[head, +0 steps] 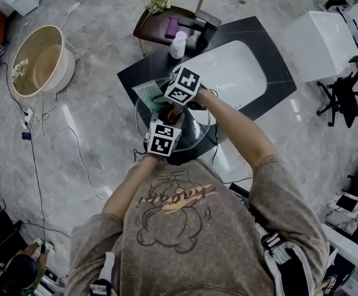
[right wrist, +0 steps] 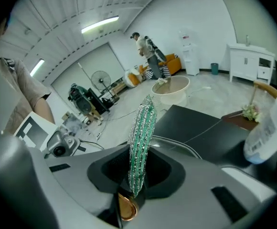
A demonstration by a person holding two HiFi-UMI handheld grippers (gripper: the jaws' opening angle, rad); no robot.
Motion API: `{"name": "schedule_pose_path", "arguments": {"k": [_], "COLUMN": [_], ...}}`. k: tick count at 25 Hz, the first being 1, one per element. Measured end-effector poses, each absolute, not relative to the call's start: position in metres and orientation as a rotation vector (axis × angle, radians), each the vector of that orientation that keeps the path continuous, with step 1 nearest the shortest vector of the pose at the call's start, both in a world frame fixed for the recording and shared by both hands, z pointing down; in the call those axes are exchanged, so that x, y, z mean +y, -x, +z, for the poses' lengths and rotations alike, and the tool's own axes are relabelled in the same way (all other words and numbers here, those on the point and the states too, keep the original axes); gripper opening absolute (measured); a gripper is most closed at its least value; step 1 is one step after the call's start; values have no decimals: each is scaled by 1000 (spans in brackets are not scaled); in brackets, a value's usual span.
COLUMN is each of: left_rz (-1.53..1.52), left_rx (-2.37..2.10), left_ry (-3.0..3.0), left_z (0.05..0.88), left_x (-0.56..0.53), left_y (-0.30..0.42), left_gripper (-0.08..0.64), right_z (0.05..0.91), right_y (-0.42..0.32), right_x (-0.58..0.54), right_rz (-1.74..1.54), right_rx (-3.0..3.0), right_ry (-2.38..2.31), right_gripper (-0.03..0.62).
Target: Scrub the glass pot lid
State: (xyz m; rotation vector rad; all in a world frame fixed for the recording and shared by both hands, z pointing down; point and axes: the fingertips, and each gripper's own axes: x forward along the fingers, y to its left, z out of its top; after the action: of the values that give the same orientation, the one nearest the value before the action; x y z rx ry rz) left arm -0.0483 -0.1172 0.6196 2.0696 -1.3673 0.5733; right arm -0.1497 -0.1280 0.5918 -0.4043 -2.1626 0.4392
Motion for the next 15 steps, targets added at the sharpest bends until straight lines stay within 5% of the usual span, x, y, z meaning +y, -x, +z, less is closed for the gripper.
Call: {"name": "schedule_pose_path", "arguments": {"k": [15], "left_rz": [552], "left_rx": [-1404], "left_ry": [-2040], "left_z": [624], "left_x": [-116], "left_y": [50], "left_gripper": [183], "right_z": [617], "right_y": [157], "right_x": [-93], "right_rz": [313], "right_rx": [-1875], "right_ry": [765], "right_gripper": [87]}}
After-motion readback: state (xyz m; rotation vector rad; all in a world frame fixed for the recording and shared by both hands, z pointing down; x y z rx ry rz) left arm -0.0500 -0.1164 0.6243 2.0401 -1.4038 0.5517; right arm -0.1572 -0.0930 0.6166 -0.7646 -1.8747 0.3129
